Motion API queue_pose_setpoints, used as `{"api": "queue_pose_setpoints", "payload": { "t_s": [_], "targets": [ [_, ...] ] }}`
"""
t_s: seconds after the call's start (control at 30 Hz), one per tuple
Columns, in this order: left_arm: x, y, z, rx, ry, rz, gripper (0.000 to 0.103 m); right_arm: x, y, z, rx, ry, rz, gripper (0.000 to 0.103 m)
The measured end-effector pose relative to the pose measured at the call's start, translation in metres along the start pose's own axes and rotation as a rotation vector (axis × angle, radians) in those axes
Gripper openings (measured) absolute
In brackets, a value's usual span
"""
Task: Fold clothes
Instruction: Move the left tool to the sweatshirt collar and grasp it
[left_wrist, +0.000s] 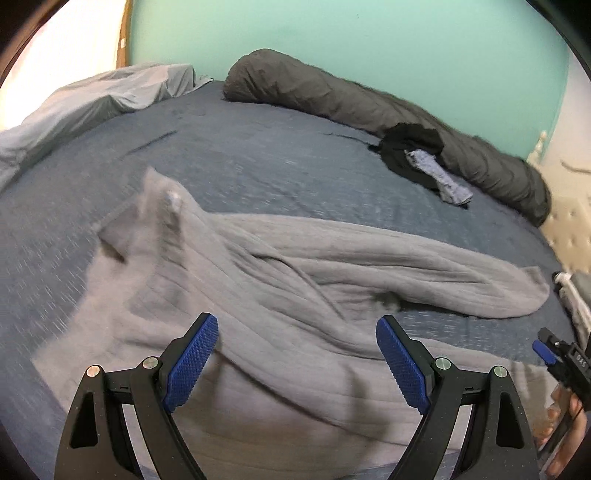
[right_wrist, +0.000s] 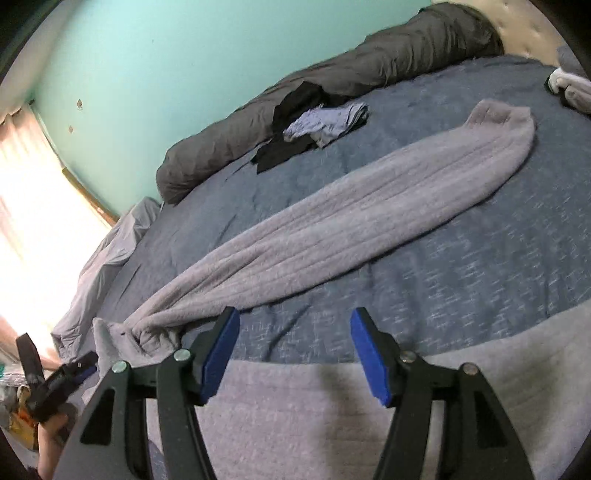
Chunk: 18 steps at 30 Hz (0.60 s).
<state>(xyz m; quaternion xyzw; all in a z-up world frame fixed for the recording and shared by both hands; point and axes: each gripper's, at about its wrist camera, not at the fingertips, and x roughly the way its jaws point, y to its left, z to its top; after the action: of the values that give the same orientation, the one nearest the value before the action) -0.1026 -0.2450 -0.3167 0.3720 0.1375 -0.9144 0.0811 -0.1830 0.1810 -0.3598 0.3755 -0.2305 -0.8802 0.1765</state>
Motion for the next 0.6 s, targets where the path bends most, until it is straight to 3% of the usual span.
{"api": "queue_pose_setpoints", "payload": {
  "t_s": [0.2,0.4,0.5,0.6],
  "targets": [
    [-0.005,0.034,0.052,-0.016,0.012,0.087,0.090,0.007,0.006,0.004,0.010,0.015,0.050,0.063],
    [0.017,0.046,0.088,0.045,0.089,0.179,0.090,0.006,0.017,0.006,-0.043,0.027,0.102,0.064],
    [0.032,0.052,0.097,0.037,0.133,0.200,0.090,0.006,0.019,0.009,-0.045,0.019,0.116,0.064],
    [0.047,0.068,0.102,-0.033,0.176,0.171,0.090,0.006,0.016,0.011,-0.034,0.016,0.117,0.064]
  ]
}}
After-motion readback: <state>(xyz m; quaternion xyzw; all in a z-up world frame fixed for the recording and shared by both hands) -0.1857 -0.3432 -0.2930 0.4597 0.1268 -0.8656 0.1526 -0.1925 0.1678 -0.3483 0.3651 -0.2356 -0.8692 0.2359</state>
